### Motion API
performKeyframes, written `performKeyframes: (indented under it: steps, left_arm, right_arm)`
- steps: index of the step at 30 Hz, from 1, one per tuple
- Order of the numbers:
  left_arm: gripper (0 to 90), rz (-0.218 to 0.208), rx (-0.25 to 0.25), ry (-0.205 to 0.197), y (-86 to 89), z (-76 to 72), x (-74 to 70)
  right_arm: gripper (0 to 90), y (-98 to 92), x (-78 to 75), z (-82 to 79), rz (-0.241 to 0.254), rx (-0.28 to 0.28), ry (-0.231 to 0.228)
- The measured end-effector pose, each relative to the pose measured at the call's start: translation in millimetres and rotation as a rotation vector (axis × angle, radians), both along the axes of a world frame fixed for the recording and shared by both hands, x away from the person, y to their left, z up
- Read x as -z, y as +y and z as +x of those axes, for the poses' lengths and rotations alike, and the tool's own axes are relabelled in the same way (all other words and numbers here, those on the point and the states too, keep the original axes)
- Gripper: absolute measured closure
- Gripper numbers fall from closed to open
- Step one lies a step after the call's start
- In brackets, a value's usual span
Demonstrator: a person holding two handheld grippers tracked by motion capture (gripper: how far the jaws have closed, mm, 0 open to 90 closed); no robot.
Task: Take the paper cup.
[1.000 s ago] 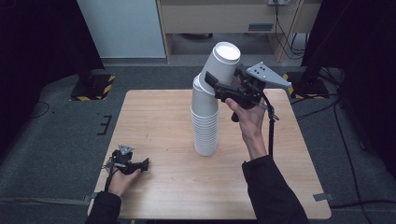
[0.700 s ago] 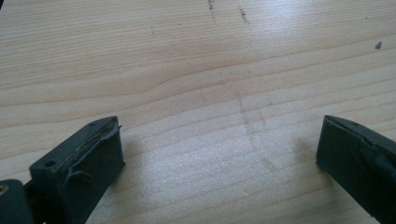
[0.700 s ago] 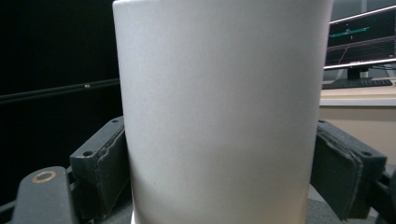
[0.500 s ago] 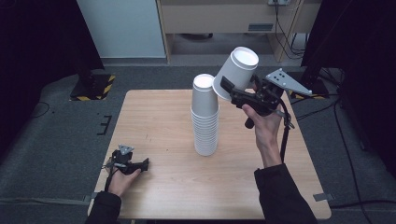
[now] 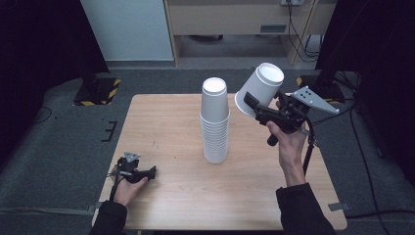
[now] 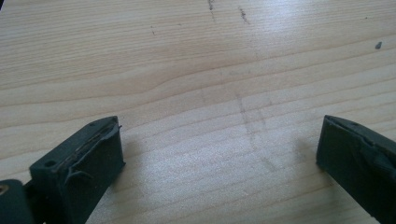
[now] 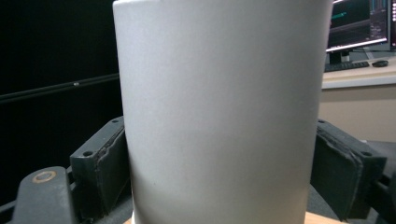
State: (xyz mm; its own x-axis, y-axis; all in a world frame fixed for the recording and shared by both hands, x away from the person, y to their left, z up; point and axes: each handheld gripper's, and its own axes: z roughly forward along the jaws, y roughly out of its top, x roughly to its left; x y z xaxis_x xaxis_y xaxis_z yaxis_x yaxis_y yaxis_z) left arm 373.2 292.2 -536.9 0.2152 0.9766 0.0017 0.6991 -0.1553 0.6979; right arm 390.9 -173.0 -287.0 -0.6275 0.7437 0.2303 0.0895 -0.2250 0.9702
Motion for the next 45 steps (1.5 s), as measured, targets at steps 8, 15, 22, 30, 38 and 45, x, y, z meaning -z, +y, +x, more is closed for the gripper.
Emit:
performKeyframes:
  steps: [8,15,22,30,38,45]
  left_arm:
    - [0.0,-0.002,0.002,-0.001,1.3,-1.0,0.1]
    - [2.2,-0.011,-0.004,-0.012,4.3,-3.2,-0.6]
    - [17.3,-0.032,-0.007,-0.046,9.3,-9.3,-4.9]
    - [20.6,-0.088,0.033,-0.17,3.0,-16.0,-16.9]
    - [23.9,-0.153,0.114,-0.346,-9.6,-23.3,-36.8]
    - [25.0,-0.174,0.185,-0.451,-30.6,-31.6,-50.6]
  right_arm:
    - [15.7,-17.3,19.6,-10.4,0.005,0.013,0.032]
    - [15.7,-30.9,35.8,-17.6,0.011,0.027,0.056]
    - [15.6,-41.5,56.1,-23.5,0.03,0.034,0.098]
    - [15.6,-53.0,86.4,-29.8,0.051,0.047,0.163]
    - [15.7,-59.0,99.8,-33.3,0.063,0.048,0.189]
    - [15.6,-60.9,107.4,-41.3,0.081,0.034,0.207]
